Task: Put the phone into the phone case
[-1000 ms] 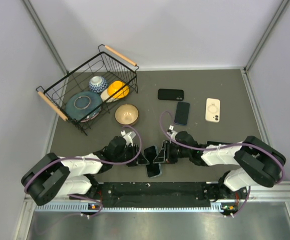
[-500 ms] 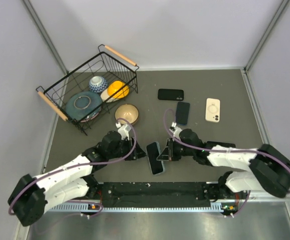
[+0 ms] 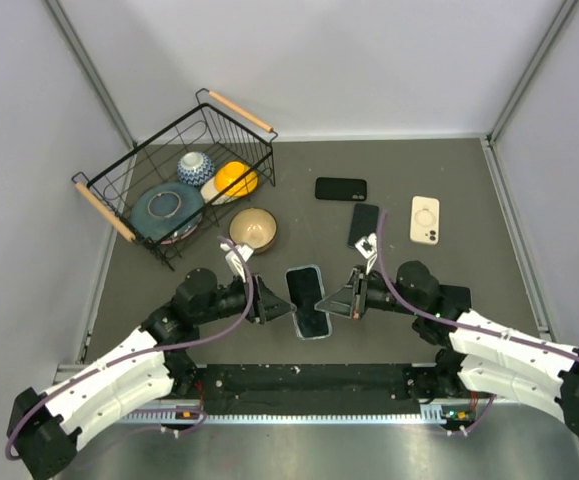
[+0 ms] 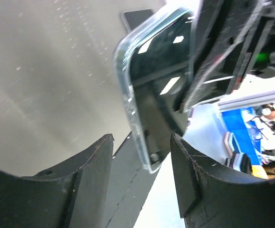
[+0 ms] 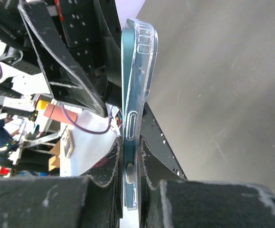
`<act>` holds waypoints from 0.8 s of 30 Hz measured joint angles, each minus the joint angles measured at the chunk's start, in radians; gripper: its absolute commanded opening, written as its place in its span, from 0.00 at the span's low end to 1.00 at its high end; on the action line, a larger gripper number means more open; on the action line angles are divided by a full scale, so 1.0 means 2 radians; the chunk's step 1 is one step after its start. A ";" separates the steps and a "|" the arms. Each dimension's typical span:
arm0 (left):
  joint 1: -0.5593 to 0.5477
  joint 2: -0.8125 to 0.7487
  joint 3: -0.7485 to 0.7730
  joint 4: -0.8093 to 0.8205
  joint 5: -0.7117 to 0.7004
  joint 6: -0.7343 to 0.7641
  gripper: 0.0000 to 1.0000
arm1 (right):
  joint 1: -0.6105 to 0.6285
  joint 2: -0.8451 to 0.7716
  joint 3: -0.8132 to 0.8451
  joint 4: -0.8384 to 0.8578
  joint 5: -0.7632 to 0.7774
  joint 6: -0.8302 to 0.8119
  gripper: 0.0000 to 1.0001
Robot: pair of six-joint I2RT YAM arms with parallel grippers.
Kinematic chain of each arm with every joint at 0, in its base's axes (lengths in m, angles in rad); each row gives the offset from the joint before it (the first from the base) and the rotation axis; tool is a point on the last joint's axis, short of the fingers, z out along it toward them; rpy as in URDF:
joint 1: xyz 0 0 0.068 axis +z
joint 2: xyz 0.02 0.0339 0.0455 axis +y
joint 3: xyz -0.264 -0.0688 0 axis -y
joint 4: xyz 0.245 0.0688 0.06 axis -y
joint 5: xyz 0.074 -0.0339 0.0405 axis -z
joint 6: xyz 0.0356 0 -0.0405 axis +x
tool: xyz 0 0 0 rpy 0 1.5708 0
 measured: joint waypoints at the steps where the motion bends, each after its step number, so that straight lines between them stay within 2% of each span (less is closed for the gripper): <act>1: 0.000 -0.006 -0.007 0.016 0.005 -0.002 0.57 | 0.000 0.000 -0.007 0.012 -0.006 0.007 0.00; 6: 0.000 -0.011 -0.040 0.097 0.036 -0.025 0.56 | 0.000 0.009 -0.040 0.068 -0.035 0.037 0.00; 13: 0.000 0.039 -0.060 0.179 0.060 -0.060 0.55 | 0.000 0.040 -0.063 0.181 -0.059 0.077 0.00; 16: 0.000 0.050 -0.069 0.214 0.066 -0.076 0.41 | 0.000 0.051 -0.070 0.213 -0.063 0.088 0.04; 17: 0.000 0.050 -0.074 0.227 0.068 -0.082 0.26 | 0.000 0.054 -0.071 0.218 -0.064 0.090 0.07; 20: 0.000 0.049 -0.089 0.265 0.075 -0.102 0.07 | 0.000 0.061 -0.073 0.220 -0.067 0.091 0.22; 21: 0.000 0.048 -0.092 0.276 0.077 -0.108 0.00 | -0.002 0.061 -0.076 0.217 -0.066 0.091 0.30; 24: -0.001 0.048 -0.095 0.288 0.077 -0.116 0.00 | -0.002 0.055 -0.076 0.208 -0.066 0.086 0.40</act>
